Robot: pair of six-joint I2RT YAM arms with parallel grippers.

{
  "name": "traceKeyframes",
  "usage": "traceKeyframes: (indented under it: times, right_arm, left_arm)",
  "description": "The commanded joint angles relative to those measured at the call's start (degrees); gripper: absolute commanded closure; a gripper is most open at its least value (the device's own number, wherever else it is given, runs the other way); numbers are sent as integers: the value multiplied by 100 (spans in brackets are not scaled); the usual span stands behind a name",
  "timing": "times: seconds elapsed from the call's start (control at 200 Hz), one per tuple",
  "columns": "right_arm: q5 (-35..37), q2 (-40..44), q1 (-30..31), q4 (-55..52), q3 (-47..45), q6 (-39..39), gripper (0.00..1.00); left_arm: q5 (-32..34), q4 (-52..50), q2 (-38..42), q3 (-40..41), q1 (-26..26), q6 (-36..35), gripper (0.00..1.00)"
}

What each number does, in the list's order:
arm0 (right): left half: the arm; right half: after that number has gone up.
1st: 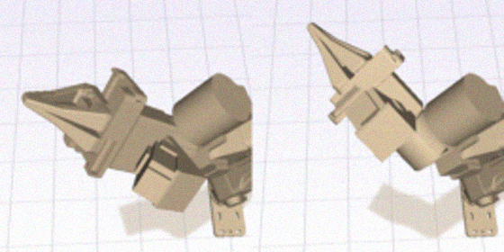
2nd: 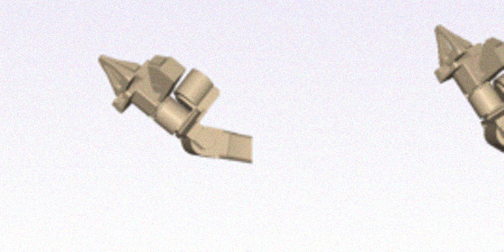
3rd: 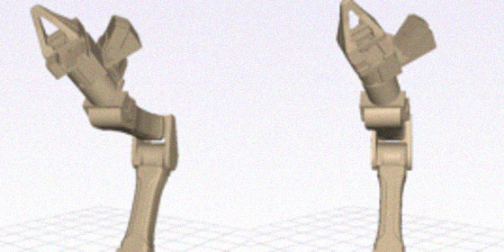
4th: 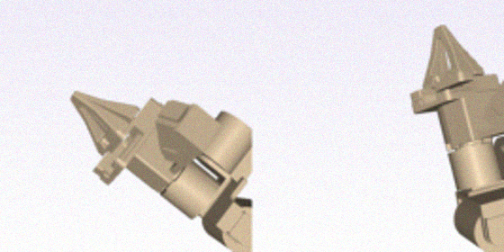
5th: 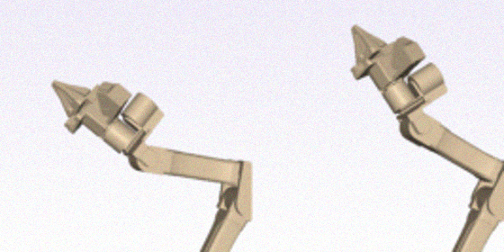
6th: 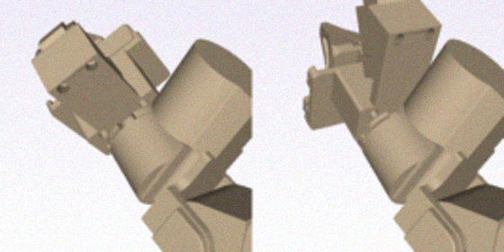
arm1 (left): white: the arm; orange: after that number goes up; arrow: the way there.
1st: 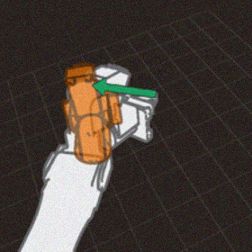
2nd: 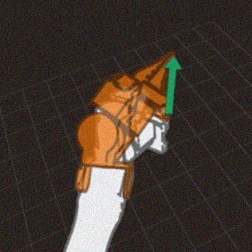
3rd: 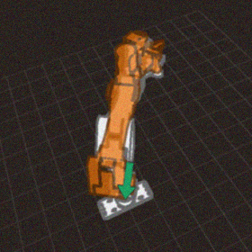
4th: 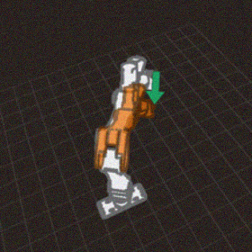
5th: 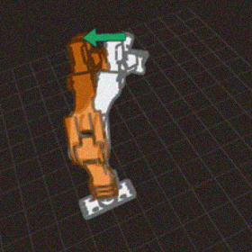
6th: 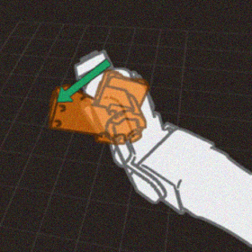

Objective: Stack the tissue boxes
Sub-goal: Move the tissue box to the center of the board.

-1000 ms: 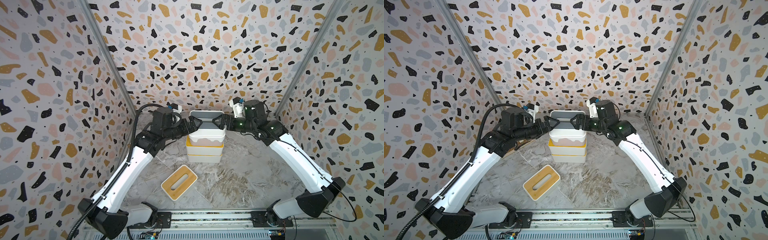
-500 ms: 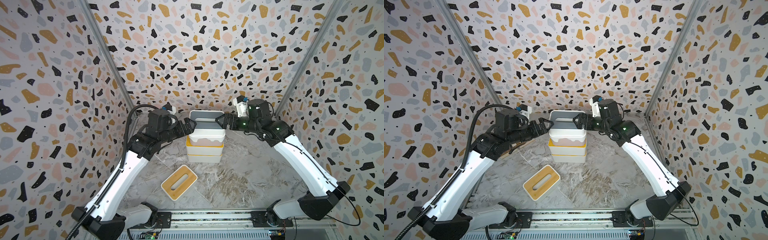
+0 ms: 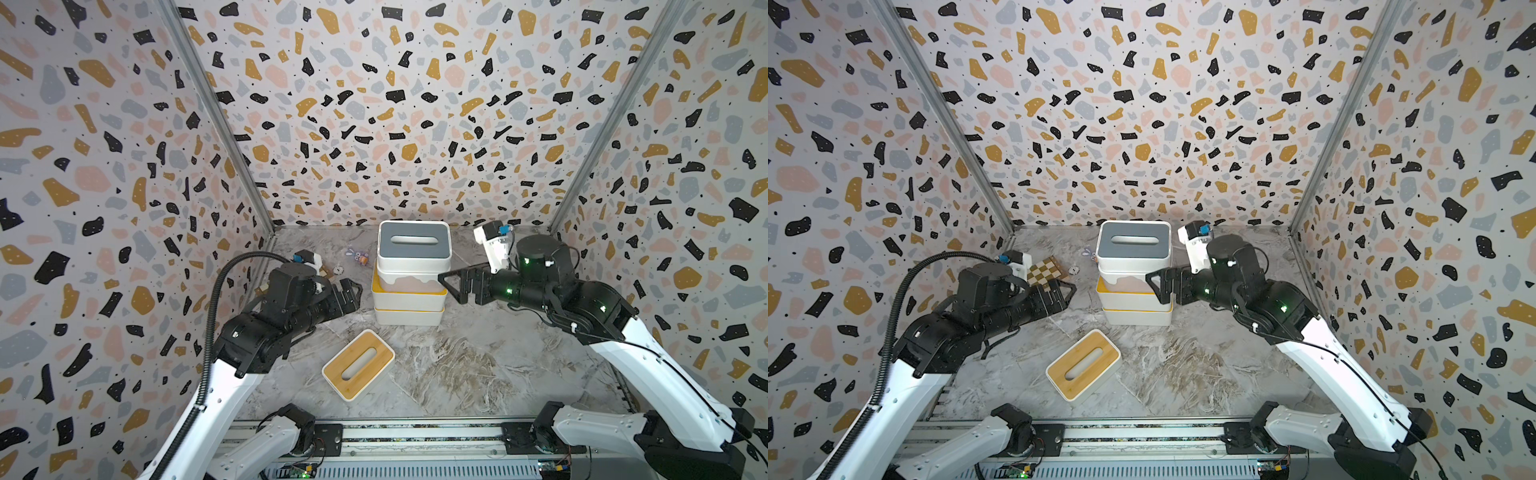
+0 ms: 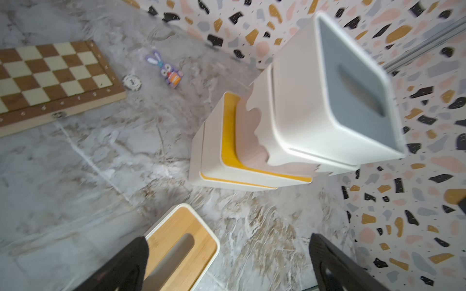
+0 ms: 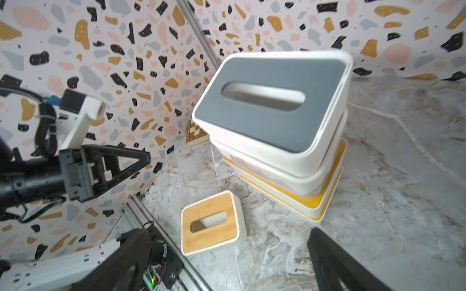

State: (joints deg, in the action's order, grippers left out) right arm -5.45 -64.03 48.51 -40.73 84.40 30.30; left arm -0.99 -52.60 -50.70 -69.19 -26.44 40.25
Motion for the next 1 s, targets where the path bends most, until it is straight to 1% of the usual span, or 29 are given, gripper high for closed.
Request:
traceKeyframes:
  times: [0.0, 0.085, 0.18, 0.265, 0.35, 0.481, 0.556, 0.716, 0.826, 0.871, 0.996]
  right_arm:
    - [367, 252, 537, -83, -637, 301, 1]
    - [258, 532, 805, 360, -1413, 567, 1]
    - [125, 712, 1134, 993, -2207, 783, 1]
    - [150, 784, 1410, 1482, -2752, 895, 1]
    - [132, 788, 1541, 1814, -3131, 950, 1]
    - [58, 812, 1582, 2154, -3547, 1058, 1]
    - [27, 864, 1591, 2313, -3752, 1132, 1]
    - [53, 851, 1591, 2410, -4004, 1238, 1]
    - [44, 824, 1591, 2463, -4106, 1303, 1]
    - [61, 822, 1591, 2464, -4139, 1341, 1]
    - [80, 806, 1591, 2501, -4243, 1395, 1]
  left_arm:
    - [73, -338, 204, 569, -28, 139, 1]
    - [-11, -165, 385, 1130, -29, 231, 1]
    - [107, 1, 463, 1641, -28, 401, 0]
    - [199, 235, 417, 1922, -22, 419, 0]
    - [285, 339, 264, 2051, 61, 389, 1]
    - [331, 601, 30, 2201, 288, 265, 0]
    - [-8, 800, -118, 2305, 635, 149, 0]
    - [-385, 1169, -437, 2517, 1060, -67, 0]
    - [-978, 1320, -696, 2710, 1393, -114, 1]
    - [-1081, 1301, -747, 2805, 1454, -131, 0]
    - [-1096, 1309, -707, 3095, 1466, -31, 0]
